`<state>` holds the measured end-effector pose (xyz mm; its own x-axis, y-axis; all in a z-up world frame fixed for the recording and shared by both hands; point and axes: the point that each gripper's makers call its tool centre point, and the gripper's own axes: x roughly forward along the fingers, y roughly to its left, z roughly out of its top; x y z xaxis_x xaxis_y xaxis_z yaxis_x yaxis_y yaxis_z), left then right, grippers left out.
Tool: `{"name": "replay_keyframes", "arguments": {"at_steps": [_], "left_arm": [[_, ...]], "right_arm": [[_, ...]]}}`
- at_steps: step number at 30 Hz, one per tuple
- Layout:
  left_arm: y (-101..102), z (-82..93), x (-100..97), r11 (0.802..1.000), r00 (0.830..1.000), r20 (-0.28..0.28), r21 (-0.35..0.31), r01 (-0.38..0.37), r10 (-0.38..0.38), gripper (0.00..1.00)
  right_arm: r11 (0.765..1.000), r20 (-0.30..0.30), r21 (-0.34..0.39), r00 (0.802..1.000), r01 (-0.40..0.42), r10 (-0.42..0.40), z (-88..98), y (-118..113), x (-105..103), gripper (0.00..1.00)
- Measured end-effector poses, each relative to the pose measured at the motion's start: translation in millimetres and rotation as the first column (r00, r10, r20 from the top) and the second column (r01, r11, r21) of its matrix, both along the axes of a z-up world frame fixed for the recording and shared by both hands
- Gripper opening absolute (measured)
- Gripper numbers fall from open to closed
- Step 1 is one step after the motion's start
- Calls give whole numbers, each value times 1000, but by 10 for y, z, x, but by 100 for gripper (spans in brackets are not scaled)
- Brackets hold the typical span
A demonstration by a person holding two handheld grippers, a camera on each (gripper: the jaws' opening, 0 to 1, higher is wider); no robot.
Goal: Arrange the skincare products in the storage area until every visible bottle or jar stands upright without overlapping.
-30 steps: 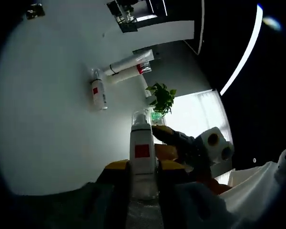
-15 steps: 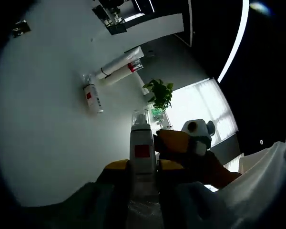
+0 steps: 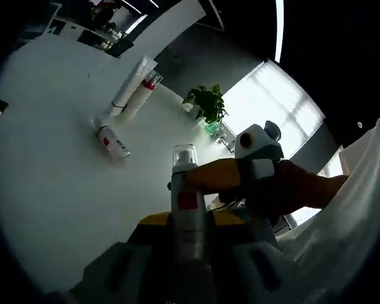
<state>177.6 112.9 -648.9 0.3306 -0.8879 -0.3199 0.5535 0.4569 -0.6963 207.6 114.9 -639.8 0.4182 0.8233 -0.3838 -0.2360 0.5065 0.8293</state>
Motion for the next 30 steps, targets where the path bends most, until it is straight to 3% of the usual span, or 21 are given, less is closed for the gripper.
{"name": "replay_keyframes", "arguments": {"at_steps": [3, 8, 13, 16, 20, 24, 25, 27, 29, 30], "left_arm": [[-42, 30, -25, 999, 999, 38, -16, 35, -34, 18], [-97, 64, -65, 996, 998, 9, -61, 59, -59, 18], [-138, 149, -118, 987, 996, -27, -139, 83, -87, 19], [-183, 255, -189, 964, 987, -90, -243, 108, -133, 21], [-201, 408, -237, 935, 983, -80, -329, 133, -168, 21], [-203, 600, -287, 876, 970, -116, -462, 139, -215, 21], [-214, 627, -327, 860, 960, -136, -488, 151, -246, 21], [-232, 641, -369, 852, 957, -116, -492, 177, -266, 20], [-260, 703, -479, 821, 937, -120, -526, 220, -328, 20], [-268, 709, -496, 817, 934, -115, -529, 230, -337, 19]], "right_arm": [[999, 31, 41, 999, -16, 14, 78, -12, -14, 20], [996, 121, 35, 990, -82, 78, 169, -14, -40, 19], [980, 233, 44, 956, -193, 177, 337, 33, -78, 18], [958, 269, 81, 932, -274, 243, 465, 62, -137, 18], [922, 331, 105, 888, -372, 320, 614, 57, -187, 18], [883, 371, 151, 853, -445, 366, 762, 34, -244, 18], [866, 388, 153, 835, -476, 390, 792, 30, -277, 18], [847, 395, 159, 819, -508, 417, 821, 38, -327, 18], [811, 400, 179, 795, -557, 457, 873, 66, -418, 18], [807, 396, 182, 793, -562, 464, 876, 77, -429, 18]]}}
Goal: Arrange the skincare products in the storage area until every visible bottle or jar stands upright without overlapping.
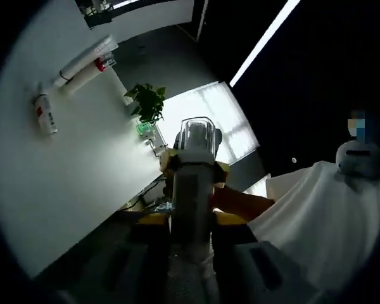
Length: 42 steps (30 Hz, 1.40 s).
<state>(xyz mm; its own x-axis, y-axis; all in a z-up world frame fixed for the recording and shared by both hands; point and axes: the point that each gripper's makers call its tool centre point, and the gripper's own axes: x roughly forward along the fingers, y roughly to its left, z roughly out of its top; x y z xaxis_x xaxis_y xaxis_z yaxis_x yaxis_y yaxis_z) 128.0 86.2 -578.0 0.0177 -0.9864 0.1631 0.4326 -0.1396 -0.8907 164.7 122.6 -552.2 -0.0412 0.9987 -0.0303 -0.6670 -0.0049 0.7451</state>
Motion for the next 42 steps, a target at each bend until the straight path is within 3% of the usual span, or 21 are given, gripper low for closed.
{"name": "replay_keyframes", "arguments": {"at_steps": [2, 4, 8, 9, 10, 14, 18, 21, 23, 25, 27, 29, 30, 31, 33, 35, 36, 37, 38, 40, 42], "left_arm": [[-2, 43, -63, 999, 999, -3, -20, 33, -33, 19], [-2, 19, -31, 1000, 1000, 20, 11, 8, -8, 18], [71, -55, 149, 992, 994, 57, 73, -99, 95, 18], [94, -106, 254, 980, 984, 84, 109, -166, 158, 17], [111, -148, 254, 976, 981, 117, 134, -171, 156, 17], [122, -129, 265, 972, 976, 138, 140, -190, 171, 17], [178, -248, 390, 945, 960, 171, 203, -255, 222, 17], [195, -397, 431, 911, 952, 199, 296, -286, 234, 17], [211, -454, 457, 890, 946, 213, 338, -307, 245, 17], [244, -534, 492, 853, 928, 284, 394, -341, 239, 17], [262, -610, 497, 817, 921, 311, 452, -359, 233, 17], [327, -703, 558, 751, 896, 379, 516, -412, 232, 17], [341, -727, 564, 732, 891, 395, 534, -422, 225, 17], [370, -766, 583, 695, 877, 429, 563, -447, 216, 17], [410, -814, 609, 648, 858, 475, 594, -477, 196, 17], [452, -844, 627, 599, 835, 522, 618, -509, 171, 17], [491, -868, 641, 557, 813, 565, 634, -536, 140, 17], [506, -877, 648, 540, 805, 578, 640, -547, 130, 17], [517, -889, 654, 505, 786, 609, 649, -569, 104, 17], [550, -889, 664, 457, 751, 658, 652, -605, 56, 17], [547, -816, 673, 460, 724, 685, 619, -637, 81, 18]], "right_arm": [[999, -34, 15, 999, -33, 34, 13, 23, -53, 18], [1000, -54, 7, 998, -15, 16, -30, 23, -4, 19], [997, -73, -12, 995, 71, -72, -104, -7, 145, 18], [994, -81, -57, 992, 93, -97, -177, -10, 174, 16], [992, -89, -55, 989, 111, -116, -176, 7, 199, 16], [991, -103, -35, 986, 129, -132, -162, 69, 209, 15], [979, -104, -98, 977, 179, -189, -264, 88, 286, 15], [953, -47, -201, 970, 226, -239, -423, 122, 323, 16], [934, -74, -236, 953, 269, -293, -502, 139, 356, 17], [919, -91, -256, 939, 301, -333, -553, 151, 378, 18], [907, -94, -285, 932, 311, -349, -615, 161, 362, 19], [871, -132, -329, 896, 365, -425, -708, 145, 397, 19], [865, -138, -336, 889, 373, -437, -731, 146, 396, 19], [845, -141, -359, 872, 396, -469, -773, 132, 405, 19], [811, -132, -386, 843, 441, -521, -819, 115, 426, 18], [801, -127, -384, 833, 460, -539, -825, 165, 392, 18], [780, -137, -406, 812, 476, -567, -850, 160, 390, 17], [779, -126, -406, 816, 477, -565, -853, 178, 384, 16], [773, -92, -418, 824, 478, -559, -868, 185, 379, 16], [779, -47, -411, 842, 474, -538, -848, 193, 390, 14], [784, -50, -400, 843, 474, -535, -788, 189, 403, 13]]}}
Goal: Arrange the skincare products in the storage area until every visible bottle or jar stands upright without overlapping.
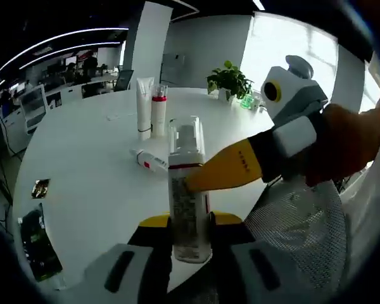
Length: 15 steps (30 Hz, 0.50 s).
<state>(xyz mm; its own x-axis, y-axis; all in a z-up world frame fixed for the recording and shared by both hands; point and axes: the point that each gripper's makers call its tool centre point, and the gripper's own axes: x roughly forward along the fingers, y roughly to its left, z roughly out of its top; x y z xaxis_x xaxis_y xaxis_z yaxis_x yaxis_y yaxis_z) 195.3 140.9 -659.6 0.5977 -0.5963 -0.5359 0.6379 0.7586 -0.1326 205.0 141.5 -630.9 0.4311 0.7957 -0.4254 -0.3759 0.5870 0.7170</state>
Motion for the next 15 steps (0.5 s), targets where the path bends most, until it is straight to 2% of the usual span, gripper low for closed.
{"name": "replay_keyframes", "arguments": {"at_steps": [2, 4, 7, 10, 12, 14, 15], "left_arm": [[18, 27, 10, 1000, 1000, 23, 4, -4, 4, 18], [44, 48, 35, 999, 997, 82, 52, 7, -11, 18], [60, 16, 24, 997, 996, 86, 68, 22, -28, 18], [77, -1, 14, 998, 998, 63, 63, 25, -29, 18], [86, 4, 3, 996, 996, 75, 80, 33, -39, 18], [105, 6, -6, 995, 995, 88, 89, 37, -45, 18], [113, 4, -9, 995, 995, 91, 92, 39, -47, 18]], "right_arm": [[1000, 16, -4, 1000, -15, 15, 24, -11, 14, 12], [1000, 25, -3, 999, -30, 30, 46, 4, 12, 12], [997, 54, -38, 996, -73, 75, 38, 29, 1, 12], [992, 81, -65, 990, -111, 116, 42, 58, -22, 12], [987, 104, -82, 984, -138, 146, 51, 70, -32, 12], [978, 148, -96, 969, -186, 199, 77, 95, -50, 12], [972, 152, -98, 962, -213, 226, 81, 101, -76, 12]]}}
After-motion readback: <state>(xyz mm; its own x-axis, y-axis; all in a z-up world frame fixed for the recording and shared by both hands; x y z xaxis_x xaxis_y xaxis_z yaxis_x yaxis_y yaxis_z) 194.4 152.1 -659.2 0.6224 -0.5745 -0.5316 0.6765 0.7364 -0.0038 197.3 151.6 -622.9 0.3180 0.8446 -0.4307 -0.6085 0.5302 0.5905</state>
